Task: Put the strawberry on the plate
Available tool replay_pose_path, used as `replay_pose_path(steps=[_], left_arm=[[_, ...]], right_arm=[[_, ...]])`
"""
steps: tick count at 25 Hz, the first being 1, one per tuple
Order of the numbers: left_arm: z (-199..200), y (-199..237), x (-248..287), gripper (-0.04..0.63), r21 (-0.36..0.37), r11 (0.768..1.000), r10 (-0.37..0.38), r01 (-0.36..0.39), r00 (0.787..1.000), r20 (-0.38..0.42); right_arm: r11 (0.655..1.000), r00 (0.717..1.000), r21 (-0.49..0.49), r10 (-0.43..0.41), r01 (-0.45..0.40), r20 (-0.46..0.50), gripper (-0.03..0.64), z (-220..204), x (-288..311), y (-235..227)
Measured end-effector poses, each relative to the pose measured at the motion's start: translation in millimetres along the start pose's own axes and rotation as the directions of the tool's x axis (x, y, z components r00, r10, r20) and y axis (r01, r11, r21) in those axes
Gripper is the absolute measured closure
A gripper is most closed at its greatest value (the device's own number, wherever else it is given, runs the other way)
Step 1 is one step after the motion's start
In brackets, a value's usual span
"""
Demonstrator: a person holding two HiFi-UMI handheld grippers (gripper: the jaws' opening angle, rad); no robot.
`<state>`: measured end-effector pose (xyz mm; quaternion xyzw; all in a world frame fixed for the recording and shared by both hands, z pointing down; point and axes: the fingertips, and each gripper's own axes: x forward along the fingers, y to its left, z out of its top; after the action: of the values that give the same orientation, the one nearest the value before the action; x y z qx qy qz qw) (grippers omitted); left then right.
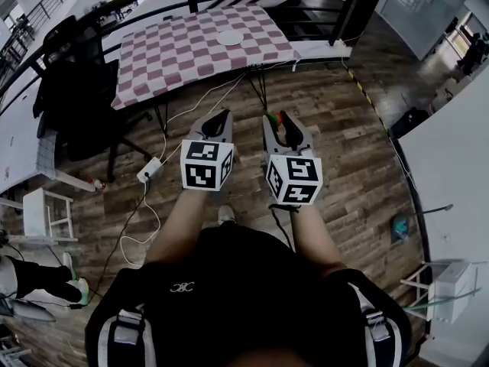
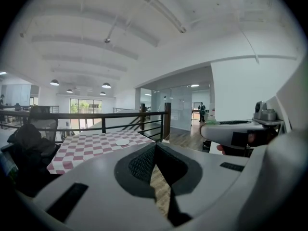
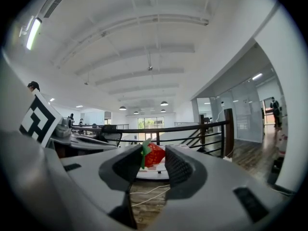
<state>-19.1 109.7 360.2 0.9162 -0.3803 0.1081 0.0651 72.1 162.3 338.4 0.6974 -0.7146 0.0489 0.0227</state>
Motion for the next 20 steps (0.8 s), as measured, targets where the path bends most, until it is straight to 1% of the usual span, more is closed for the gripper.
replay_pose_path(steps=[7,14,20], left_arm=[[15,58,58,0.597,0.000,1.000,-0.002,0.002,1.000,-0.019],[29,112,96,0.597,-0.008,1.000,0.018,-0.018,1.000,-0.012],[28,144,129,0.597,-0.016,1.000,0.015,-0.015,1.000,-0.021]], right_arm=[[1.000,1.000,-0.001,0.000,0.000,0.002,0.460,12,80,-4],[1.000,1.000,0.007,0.023,-0.023,-0.003,0.460,16,153,1],[0.999,1.000,0.027,0.027,-0.027,-0.003,0.460,15,201,0]])
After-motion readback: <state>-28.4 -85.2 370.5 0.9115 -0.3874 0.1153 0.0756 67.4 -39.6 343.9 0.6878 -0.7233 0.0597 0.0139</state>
